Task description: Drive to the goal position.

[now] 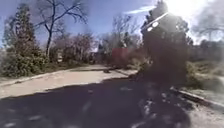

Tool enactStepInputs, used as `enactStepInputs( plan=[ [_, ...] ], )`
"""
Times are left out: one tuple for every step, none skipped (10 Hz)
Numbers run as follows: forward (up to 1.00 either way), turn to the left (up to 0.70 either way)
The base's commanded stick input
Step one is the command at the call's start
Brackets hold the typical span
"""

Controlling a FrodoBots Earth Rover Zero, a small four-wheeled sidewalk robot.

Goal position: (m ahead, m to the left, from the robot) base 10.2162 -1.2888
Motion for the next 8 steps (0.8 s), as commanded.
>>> enactStepInputs(
  plan=[
    [1.0,0.0],
    [1.0,0.0],
    [1.0,0.0],
    [1.0,0.0],
    [1.0,0.0],
    [1.0,0.0],
    [1.0,0.0],
    [1.0,0.0]
  ],
)
